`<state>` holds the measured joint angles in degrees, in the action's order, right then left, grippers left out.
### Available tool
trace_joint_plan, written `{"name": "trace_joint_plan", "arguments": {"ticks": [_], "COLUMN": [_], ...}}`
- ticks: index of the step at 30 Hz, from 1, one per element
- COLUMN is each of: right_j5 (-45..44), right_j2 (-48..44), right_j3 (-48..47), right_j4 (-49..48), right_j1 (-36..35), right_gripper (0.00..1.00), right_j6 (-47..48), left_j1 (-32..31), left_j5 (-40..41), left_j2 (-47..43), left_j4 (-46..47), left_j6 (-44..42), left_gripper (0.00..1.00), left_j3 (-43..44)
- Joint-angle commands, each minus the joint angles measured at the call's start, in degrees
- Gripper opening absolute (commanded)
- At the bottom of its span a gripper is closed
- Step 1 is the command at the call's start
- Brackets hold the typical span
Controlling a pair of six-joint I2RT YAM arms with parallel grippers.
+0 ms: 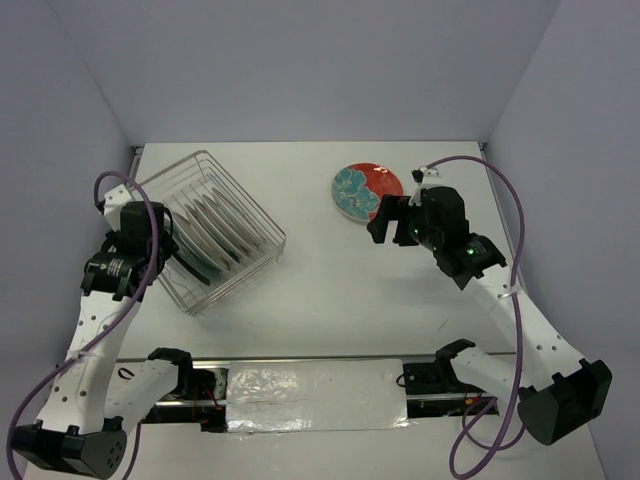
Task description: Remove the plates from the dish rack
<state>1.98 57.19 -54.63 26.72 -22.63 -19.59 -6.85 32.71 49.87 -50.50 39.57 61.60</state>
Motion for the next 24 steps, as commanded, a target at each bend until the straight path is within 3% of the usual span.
{"name": "trace_joint_plan", "arguments": {"ticks": [1,10,11,16,19,24], "right_j5": [0.48,1.89,2.24,3.73,4.00,3.82], "right_j2": [-2.08,-1.56,-1.38,-1.29,-1.38,-1.29], "right_j3": [-1.35,-2.32,-2.50,-2.24,-1.97,-2.23], "right_j4": [0.35,-0.18,-0.09,-0.79,-1.14,-0.97], "right_j1": [-0.40,-0.39,-0.39,-0.39,-0.31,-0.39], "right_gripper": [0.99,0.99,0.99,0.99,0.99,0.99], "right_j6": [0.87,0.35,0.35,0.35,0.35,0.43], "left_j1": [0.17,0.17,0.17,0.17,0.17,0.17], "left_j5": [0.34,0.34,0.16,0.07,0.42,0.60], "left_j2": [0.06,1.11,0.94,0.93,1.37,1.72], "left_j4": [2.69,4.44,4.71,4.45,4.18,4.18], "left_j6": [1.47,1.47,1.39,1.12,0.95,0.68], "left_gripper": [0.55,0.52,0.45,0.37,0.25,0.15], "left_j3": [-0.61,-3.59,-3.77,-3.16,-2.11,-1.75]}}
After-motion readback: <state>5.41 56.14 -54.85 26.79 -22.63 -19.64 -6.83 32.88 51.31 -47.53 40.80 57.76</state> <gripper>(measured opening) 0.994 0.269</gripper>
